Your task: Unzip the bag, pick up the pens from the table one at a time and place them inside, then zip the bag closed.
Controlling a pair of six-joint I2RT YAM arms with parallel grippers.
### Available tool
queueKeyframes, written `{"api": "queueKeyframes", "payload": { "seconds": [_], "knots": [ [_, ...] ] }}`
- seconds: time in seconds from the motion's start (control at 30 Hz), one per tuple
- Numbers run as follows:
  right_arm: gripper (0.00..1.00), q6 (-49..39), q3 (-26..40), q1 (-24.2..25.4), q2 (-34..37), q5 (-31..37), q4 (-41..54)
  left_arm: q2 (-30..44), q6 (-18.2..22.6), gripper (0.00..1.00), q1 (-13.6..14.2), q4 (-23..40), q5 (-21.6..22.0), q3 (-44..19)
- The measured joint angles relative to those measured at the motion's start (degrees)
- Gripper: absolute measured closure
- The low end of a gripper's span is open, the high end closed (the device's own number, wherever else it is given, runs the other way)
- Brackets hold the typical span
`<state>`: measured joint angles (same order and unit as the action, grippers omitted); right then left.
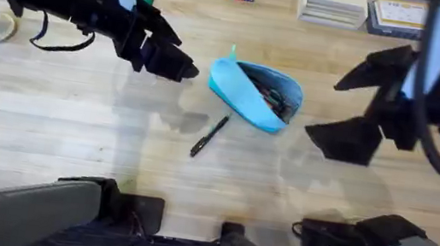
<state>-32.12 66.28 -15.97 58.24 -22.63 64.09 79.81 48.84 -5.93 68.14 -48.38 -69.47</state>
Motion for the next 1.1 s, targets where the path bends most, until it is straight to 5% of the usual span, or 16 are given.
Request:
{"api": "queueKeyframes", "payload": {
  "seconds": [0.53, 0.83, 1.1],
  "knots": [
    [0.004, 6.9, 0.1, 0.0, -16.4, 5.5, 12.2, 0.0, 0.0, 0.006, 0.0, 0.0, 0.3, 0.0],
    [0.004, 15.1, 0.1, 0.0, -17.6, 6.3, 15.2, 0.0, -5.4, 0.006, 0.2, -0.1, 6.9, 0.0],
    [0.004, 16.7, 0.1, 0.0, -17.6, 6.3, 15.0, 0.0, -13.3, 0.005, 6.5, -0.2, 15.4, 0.0]
  ]
}}
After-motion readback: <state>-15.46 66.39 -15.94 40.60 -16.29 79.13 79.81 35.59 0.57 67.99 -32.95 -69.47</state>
